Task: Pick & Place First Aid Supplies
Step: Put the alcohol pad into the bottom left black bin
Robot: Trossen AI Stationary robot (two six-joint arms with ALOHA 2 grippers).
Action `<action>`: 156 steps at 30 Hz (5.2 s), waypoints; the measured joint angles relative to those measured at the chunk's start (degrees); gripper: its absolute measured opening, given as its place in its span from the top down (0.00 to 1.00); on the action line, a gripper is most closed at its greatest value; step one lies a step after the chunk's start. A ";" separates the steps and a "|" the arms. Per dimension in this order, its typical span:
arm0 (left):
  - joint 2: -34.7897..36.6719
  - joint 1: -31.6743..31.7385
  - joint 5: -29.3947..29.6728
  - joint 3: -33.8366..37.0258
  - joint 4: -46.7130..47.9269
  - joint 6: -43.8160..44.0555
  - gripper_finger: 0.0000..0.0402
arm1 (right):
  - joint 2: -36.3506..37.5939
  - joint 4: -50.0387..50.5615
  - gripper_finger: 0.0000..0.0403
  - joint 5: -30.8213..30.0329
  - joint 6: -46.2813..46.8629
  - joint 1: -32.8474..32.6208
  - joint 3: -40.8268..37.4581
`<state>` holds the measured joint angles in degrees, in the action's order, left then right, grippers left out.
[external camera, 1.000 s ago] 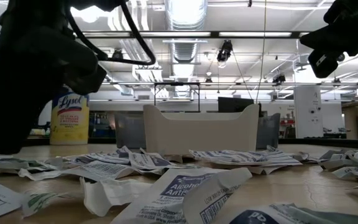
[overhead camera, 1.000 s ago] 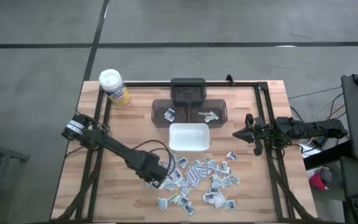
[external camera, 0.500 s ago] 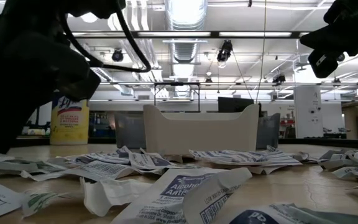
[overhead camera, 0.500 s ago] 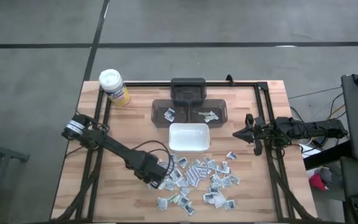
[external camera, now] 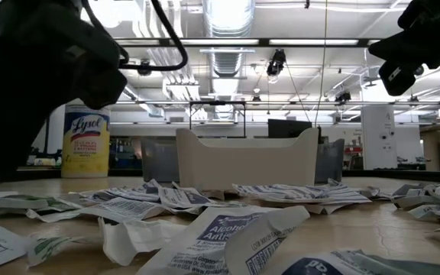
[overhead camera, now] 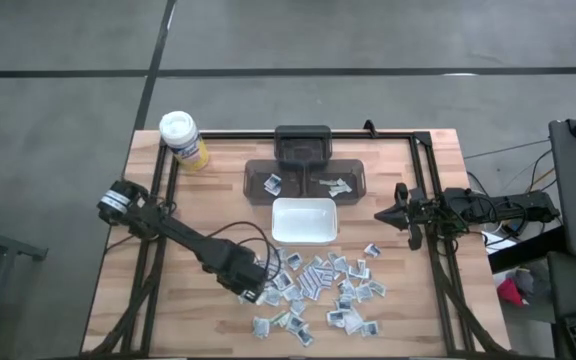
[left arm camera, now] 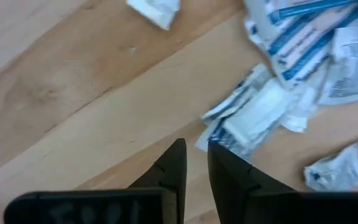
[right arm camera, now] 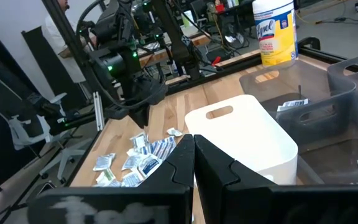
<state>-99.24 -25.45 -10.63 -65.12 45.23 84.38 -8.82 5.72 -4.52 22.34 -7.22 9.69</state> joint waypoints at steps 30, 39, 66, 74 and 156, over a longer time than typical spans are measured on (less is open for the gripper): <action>-0.07 0.00 -0.92 3.88 -5.58 2.23 0.85 | 0.00 -0.02 0.98 -0.02 0.16 0.00 0.00; -0.24 0.00 -1.47 6.46 -10.66 3.04 0.85 | 0.00 -0.03 0.98 0.00 0.16 -0.01 0.00; -0.20 -0.07 -3.70 6.34 -13.36 3.89 0.87 | 0.00 -0.04 0.98 -0.01 0.16 -0.01 0.00; -0.15 -0.11 -3.76 6.34 -14.83 4.22 0.96 | 0.00 -0.05 0.98 -0.02 0.16 0.00 0.00; 7.43 -7.06 6.84 17.22 -31.39 25.58 0.77 | 0.00 0.04 0.98 -0.04 -0.02 0.00 0.00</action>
<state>-91.81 -32.51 -3.79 -47.90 13.84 109.96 -8.82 5.76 -4.56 22.33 -7.22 9.69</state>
